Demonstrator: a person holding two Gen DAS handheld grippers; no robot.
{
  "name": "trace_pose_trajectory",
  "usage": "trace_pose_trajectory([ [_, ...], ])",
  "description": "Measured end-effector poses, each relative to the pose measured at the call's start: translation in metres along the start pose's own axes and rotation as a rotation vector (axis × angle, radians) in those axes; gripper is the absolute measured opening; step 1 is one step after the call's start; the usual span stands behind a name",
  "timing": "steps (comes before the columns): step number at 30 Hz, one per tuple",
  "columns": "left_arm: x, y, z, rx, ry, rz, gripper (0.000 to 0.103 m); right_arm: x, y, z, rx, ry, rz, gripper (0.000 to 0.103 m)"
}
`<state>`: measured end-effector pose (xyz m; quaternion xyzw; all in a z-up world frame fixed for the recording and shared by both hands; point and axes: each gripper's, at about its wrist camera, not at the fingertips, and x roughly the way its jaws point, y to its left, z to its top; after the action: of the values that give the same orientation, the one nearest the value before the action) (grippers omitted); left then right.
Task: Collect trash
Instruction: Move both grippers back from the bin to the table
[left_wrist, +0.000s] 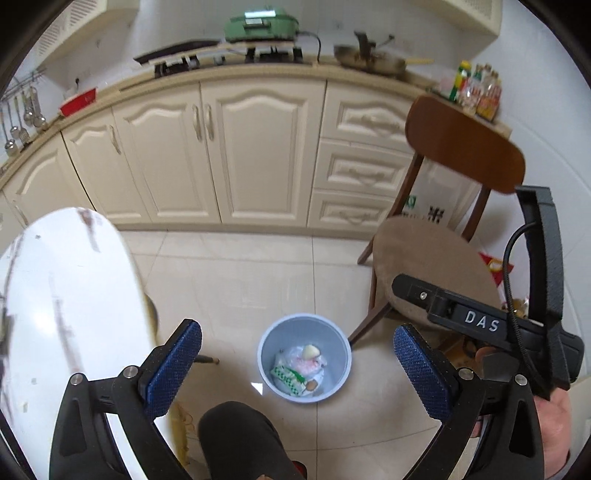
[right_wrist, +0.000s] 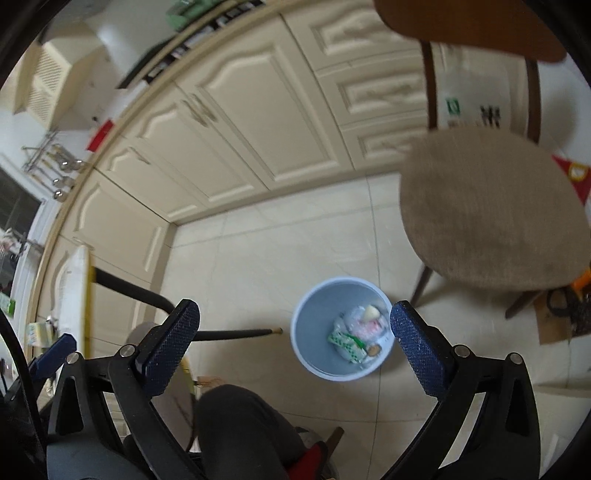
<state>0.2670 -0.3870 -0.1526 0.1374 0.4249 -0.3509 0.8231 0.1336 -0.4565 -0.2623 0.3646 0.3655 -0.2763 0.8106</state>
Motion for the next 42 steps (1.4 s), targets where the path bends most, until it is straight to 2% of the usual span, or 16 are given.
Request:
trace_pose_trajectory([
  [8, -0.104, 0.041, -0.045, -0.003, -0.137, 0.056, 0.102, -0.059, 0.085, 0.002, -0.132, -0.11, 0.066, 0.103],
  [13, -0.155, 0.062, -0.081, -0.034, -0.22, 0.106, 0.102, -0.078, 0.137, -0.005, -0.208, -0.147, 0.107, 0.103],
  [23, -0.258, 0.125, -0.161, -0.201, -0.353, 0.246, 0.102, -0.111, 0.261, -0.047, -0.417, -0.214, 0.194, 0.103],
  [30, -0.314, 0.155, -0.214, -0.308, -0.401, 0.377, 0.102, -0.131, 0.345, -0.087, -0.572, -0.281, 0.235, 0.103],
  [36, -0.343, 0.157, -0.246, -0.367, -0.444, 0.481, 0.102, -0.14, 0.4, -0.122, -0.674, -0.31, 0.275, 0.103],
  [42, -0.357, 0.16, -0.264, -0.414, -0.456, 0.508, 0.102, -0.137, 0.433, -0.147, -0.749, -0.314, 0.286, 0.103],
])
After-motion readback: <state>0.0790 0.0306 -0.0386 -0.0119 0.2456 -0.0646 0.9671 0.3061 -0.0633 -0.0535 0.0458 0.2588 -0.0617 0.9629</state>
